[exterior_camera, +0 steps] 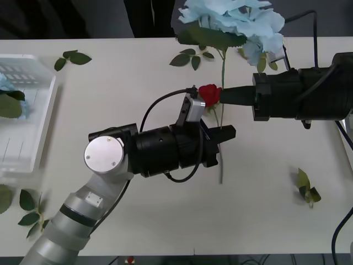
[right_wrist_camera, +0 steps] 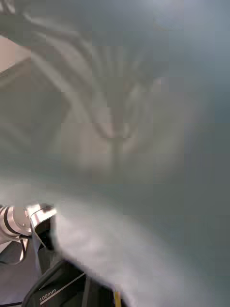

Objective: Place the red flowers into the right box and the blue flowers into the left box. If a person shows an open palm, hand one flower to the person first, then continue sorting.

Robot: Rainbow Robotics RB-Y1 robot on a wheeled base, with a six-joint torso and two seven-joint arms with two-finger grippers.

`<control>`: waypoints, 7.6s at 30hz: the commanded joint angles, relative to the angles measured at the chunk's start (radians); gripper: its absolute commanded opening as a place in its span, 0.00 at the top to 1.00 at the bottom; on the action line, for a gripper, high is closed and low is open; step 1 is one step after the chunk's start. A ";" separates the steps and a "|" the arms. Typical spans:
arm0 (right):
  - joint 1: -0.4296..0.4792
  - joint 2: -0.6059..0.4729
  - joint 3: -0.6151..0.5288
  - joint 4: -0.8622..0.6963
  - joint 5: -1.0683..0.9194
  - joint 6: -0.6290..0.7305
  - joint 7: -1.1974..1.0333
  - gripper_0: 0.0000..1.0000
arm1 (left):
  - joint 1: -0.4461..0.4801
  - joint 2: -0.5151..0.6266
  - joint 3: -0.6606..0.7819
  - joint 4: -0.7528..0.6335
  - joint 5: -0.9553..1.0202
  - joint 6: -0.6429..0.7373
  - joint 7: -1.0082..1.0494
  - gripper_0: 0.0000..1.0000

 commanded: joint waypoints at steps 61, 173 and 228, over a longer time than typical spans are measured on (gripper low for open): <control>-0.170 -0.108 0.477 -0.027 1.143 0.040 -0.824 0.00 | 0.126 0.559 1.127 0.185 -0.713 0.245 0.455 1.00; -0.099 -0.017 0.320 -0.204 1.033 -1.034 -0.367 1.00 | 0.129 0.559 1.015 0.308 -0.621 0.088 0.406 0.00; 0.105 -0.056 -0.083 -0.491 0.734 -0.368 0.028 0.00 | 0.111 0.582 0.827 -0.016 -0.245 0.321 0.226 0.00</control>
